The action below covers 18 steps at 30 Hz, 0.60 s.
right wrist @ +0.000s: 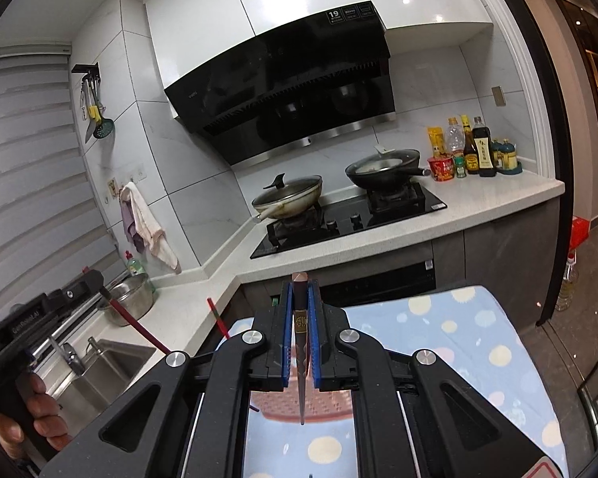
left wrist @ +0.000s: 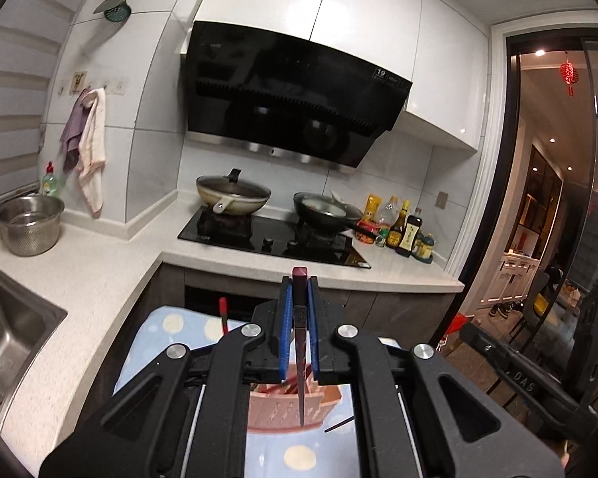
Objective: Organize utensils
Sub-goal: 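Lower both chopsticks into the pink holder and open both tools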
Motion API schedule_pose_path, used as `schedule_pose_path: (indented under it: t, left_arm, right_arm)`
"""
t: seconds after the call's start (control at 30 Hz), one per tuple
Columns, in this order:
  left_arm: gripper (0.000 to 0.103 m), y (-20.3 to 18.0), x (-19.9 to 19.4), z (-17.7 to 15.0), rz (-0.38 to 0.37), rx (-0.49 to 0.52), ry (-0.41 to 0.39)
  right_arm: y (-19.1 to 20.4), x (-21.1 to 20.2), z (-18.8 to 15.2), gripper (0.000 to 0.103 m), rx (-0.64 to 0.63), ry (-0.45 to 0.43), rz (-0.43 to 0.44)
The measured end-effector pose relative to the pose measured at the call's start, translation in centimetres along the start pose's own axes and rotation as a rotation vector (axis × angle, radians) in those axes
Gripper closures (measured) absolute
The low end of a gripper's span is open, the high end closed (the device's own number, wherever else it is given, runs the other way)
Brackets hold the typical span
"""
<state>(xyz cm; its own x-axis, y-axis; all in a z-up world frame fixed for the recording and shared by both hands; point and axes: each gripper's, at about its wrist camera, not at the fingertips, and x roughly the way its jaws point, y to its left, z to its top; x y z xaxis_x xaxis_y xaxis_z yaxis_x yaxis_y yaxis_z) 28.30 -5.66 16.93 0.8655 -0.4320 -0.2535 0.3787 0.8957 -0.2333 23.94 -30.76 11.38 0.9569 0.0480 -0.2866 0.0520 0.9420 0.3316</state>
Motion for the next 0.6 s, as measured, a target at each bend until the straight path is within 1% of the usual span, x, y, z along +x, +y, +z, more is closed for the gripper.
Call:
schedule_pose_path:
  t: [0.1, 0.3, 0.47, 0.6]
  left_arm:
    - [0.096, -0.5, 1.7, 1.3, -0.005, 0.018, -0.016]
    - [0.096, -0.9, 5.0, 2.3, 0.001, 0.038, -0.018]
    - [0.096, -0.5, 7.4, 1.8, 0.011, 0.043, 0.002]
    - [0.096, 0.0, 8.9, 0.6, 0.023, 0.039, 0.035]
  right_arm:
    - [0.1, 1.3, 1.2, 0.096, -0.019, -0.016, -0.014]
    - [-0.6, 4.2, 2.7, 0.096, -0.032, -0.021, -0.040]
    - [-1.5, 6.8, 1.8, 0.096, -0.021, 0.031, -0.040]
    - [-1.7, 8.7, 0.6, 0.096, -0.019, 0.076, -0.035]
